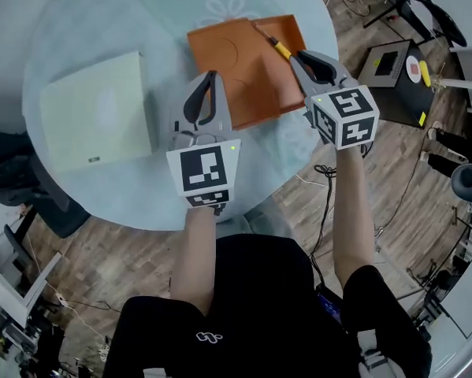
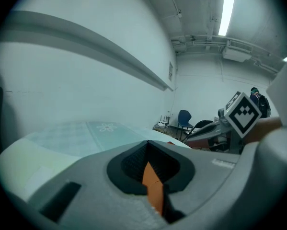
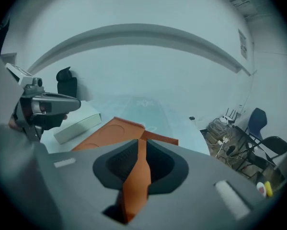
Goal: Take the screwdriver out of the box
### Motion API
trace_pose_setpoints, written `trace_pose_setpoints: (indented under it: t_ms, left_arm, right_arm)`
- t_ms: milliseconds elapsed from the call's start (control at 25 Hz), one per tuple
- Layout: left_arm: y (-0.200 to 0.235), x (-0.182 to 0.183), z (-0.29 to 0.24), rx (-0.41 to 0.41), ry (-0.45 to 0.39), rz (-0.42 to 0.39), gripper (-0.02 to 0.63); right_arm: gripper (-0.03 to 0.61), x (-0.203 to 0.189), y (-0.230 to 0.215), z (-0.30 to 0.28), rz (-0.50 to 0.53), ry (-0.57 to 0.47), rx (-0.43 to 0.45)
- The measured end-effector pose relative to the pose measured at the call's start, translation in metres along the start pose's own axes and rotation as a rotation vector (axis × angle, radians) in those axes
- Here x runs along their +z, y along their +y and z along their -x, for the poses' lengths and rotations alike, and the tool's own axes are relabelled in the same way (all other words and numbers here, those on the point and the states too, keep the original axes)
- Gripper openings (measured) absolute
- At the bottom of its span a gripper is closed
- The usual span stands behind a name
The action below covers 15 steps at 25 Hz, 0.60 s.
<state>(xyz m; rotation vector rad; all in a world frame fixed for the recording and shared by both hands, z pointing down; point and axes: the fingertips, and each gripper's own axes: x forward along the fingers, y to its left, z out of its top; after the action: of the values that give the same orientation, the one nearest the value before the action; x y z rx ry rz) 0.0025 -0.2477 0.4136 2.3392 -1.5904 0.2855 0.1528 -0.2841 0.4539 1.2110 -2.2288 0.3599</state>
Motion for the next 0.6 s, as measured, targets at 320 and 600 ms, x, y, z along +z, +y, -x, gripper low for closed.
trace_pose_setpoints:
  t_ms: [320, 600]
  left_arm:
    - [0.055, 0.003, 0.009, 0.075, -0.007, 0.042, 0.003]
    - [0.081, -0.001, 0.012, 0.091, -0.001, 0.062, 0.003]
  right_arm:
    - [0.132, -0.028, -0.012, -0.066, 0.052, 0.256, 0.026]
    - [0.127, -0.065, -0.025, -0.099, 0.170, 0.541, -0.030]
